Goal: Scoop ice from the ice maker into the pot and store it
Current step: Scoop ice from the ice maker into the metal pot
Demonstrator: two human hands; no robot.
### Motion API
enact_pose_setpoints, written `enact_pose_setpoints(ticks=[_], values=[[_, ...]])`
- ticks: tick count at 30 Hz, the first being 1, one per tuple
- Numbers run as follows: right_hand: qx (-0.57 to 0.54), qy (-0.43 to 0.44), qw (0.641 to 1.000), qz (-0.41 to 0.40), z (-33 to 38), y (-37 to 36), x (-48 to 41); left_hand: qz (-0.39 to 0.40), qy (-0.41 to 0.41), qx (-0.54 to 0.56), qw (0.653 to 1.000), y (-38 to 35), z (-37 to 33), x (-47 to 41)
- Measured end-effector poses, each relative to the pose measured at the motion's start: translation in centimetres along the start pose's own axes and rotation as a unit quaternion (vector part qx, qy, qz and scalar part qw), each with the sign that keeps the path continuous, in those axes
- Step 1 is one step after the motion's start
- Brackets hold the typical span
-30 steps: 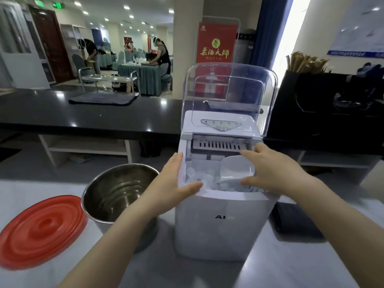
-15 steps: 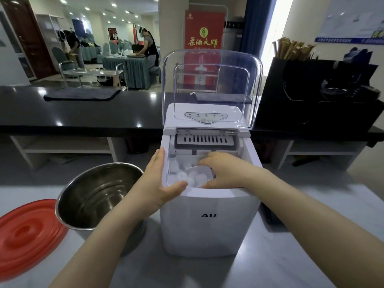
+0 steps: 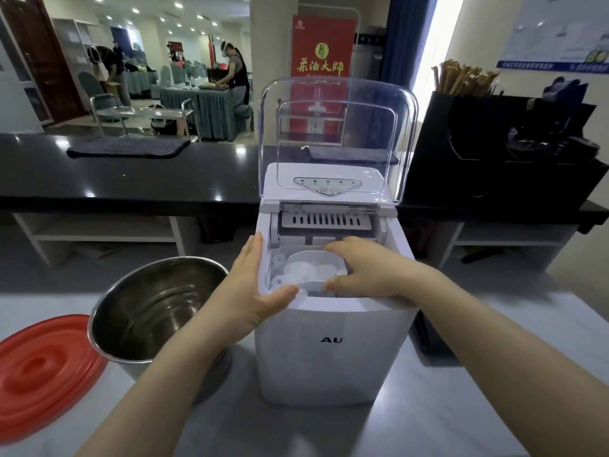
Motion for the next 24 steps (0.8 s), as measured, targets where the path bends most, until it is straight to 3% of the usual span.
enact_pose_setpoints(ticks=[18,24], values=[[-0.079,-0.042,0.994,-0.066,-0.1,3.4,2.1,-0.018,-0.013,-0.015,1.0,0.9,-0.4,0.3],[-0.077,-0.035,0.993,-0.083,1.6,4.5,2.1,0.005,-0.023,0.079,0.997,2.0,0.1,0.6]])
Point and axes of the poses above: each hand's wrist, its own x-axis away from the middle knuckle, its own y-axis out of the back of the hand, z = x × y, the point moved 8 cm from there along -x, towards the middle knuckle, and after that the axes turned 6 degrees about x, right-handed, at the moved point
